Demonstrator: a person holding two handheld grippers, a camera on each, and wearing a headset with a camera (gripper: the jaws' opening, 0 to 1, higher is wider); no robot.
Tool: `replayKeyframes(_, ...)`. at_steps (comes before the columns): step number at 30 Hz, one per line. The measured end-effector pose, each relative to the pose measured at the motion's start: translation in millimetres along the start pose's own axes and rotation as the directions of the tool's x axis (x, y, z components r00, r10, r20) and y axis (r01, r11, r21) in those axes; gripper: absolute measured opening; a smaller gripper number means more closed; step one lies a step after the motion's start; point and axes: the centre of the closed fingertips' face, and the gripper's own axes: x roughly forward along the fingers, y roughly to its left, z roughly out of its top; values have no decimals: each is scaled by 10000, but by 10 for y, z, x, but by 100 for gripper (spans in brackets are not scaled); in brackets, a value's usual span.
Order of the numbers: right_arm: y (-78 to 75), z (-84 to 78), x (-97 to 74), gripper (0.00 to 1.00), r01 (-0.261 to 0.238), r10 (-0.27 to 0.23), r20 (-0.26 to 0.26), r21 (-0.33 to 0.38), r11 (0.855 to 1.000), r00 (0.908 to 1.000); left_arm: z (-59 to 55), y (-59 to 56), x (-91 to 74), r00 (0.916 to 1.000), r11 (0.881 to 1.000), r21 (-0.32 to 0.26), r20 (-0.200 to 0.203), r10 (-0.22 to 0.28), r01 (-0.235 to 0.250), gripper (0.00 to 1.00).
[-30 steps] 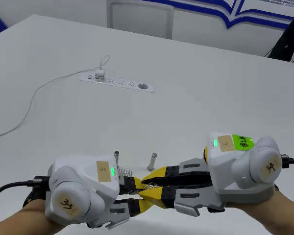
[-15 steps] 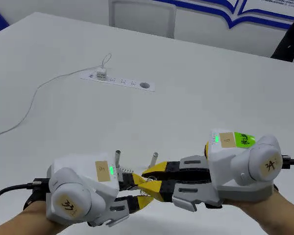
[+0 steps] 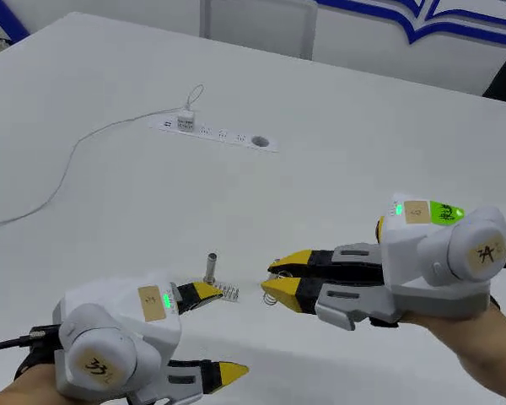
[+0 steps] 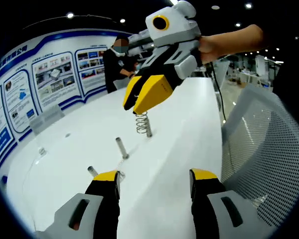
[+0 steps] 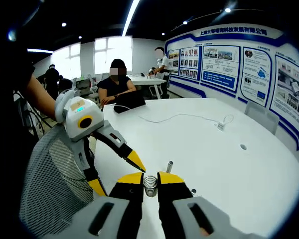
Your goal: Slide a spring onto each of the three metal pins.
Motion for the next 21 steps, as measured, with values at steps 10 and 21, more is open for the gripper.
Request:
replayKeyframes(10, -231, -18, -2, 11, 568, -566, -70, 246, 9981, 9984, -125, 99, -80, 9971, 9954, -607, -217, 731, -743, 76)
replayKeyframes(21, -482, 10, 32, 11, 1086, -1087, -16, 666, 9919, 9941, -230, 173, -112, 9921, 9856, -1185, -490, 1154, -1205, 86)
